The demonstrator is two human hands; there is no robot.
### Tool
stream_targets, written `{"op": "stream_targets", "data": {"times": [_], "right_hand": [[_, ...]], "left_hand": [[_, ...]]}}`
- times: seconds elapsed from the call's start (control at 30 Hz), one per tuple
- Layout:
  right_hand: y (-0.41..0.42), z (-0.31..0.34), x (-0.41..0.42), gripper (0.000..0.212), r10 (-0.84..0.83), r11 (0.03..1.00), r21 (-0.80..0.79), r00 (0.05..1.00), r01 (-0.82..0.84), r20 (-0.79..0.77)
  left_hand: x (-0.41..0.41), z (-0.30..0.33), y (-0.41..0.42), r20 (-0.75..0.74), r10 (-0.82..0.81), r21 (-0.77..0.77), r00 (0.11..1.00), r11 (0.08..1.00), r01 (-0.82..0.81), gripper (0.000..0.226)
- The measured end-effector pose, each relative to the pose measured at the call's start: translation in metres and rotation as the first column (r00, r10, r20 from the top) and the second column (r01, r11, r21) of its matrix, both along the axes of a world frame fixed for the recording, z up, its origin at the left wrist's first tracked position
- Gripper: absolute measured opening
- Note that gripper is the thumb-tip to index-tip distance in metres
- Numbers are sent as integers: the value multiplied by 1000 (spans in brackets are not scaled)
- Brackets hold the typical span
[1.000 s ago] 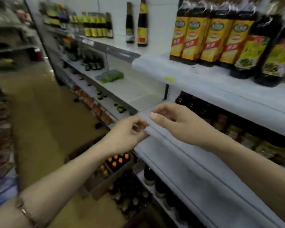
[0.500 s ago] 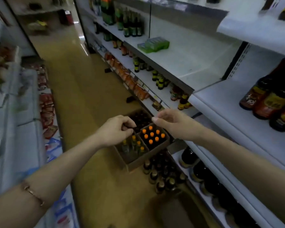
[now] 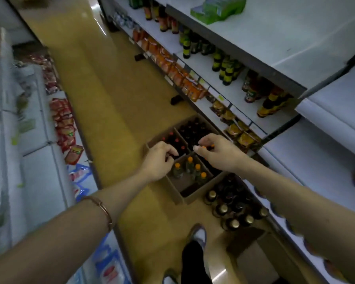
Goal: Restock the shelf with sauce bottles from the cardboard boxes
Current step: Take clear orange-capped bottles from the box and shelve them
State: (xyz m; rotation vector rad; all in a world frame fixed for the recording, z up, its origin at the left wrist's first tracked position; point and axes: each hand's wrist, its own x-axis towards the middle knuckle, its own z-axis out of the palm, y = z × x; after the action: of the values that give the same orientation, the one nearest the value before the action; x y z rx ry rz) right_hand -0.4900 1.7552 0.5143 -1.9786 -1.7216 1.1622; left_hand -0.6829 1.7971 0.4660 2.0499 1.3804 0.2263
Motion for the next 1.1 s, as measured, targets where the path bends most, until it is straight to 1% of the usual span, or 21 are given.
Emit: {"op": "stream_targets", "data": {"times": [0.07,0.13,0.23,0.3,0.4,0.57,0.63,0.67,0.8,0.87,0.93,1.0,1.1], "right_hand": [[19,-33,2,50,-10,998,-55,1000,10,-7],[39,-64,5,46,5,995,-101,1000,-6,-14],[72,-110,12,34,-35,994,-101,999,32,-28],[88,-144,15,33,-63,991,-124,997,58,-37],[111,-204,22,38,-114,979,-174,993,108,-25],[133,-317,28,24,-171,960,-230,985,159,-33],[140,-366,29,21,-172,960,-230,985,161,-28],[142,-389,30,22,-177,959,-228,984,168,-20],[134,-466,37,29,-208,945,-243,975,220,73],[125,-496,38,29,-214,946,-227,971,232,104],[117,-523,39,34,-216,950,-195,963,246,162],[112,-544,39,41,-226,945,-194,953,265,202],[109,-568,38,46,-280,917,-246,945,315,166]], "left_hand": [[-1,-27,20,-13,11,-56,1000,998,-12,18],[1,-50,40,5,55,-104,998,993,-54,16],[10,-88,78,-26,33,-159,999,987,-37,18],[18,-117,102,-51,40,-196,998,979,-49,19],[33,-173,135,-51,42,-258,998,965,-54,15],[46,-288,165,-91,-42,-287,995,958,14,15],[46,-340,176,-110,-59,-320,992,947,21,21],[45,-364,179,-115,-68,-331,991,943,26,27],[47,-448,185,-121,-114,-356,986,932,64,59],[50,-479,183,-159,-128,-372,979,926,61,63],[55,-503,182,-183,-135,-350,974,935,64,58],[62,-520,181,-168,-96,-327,981,944,37,50],[66,-540,180,-76,9,-329,997,944,-34,37]]}}
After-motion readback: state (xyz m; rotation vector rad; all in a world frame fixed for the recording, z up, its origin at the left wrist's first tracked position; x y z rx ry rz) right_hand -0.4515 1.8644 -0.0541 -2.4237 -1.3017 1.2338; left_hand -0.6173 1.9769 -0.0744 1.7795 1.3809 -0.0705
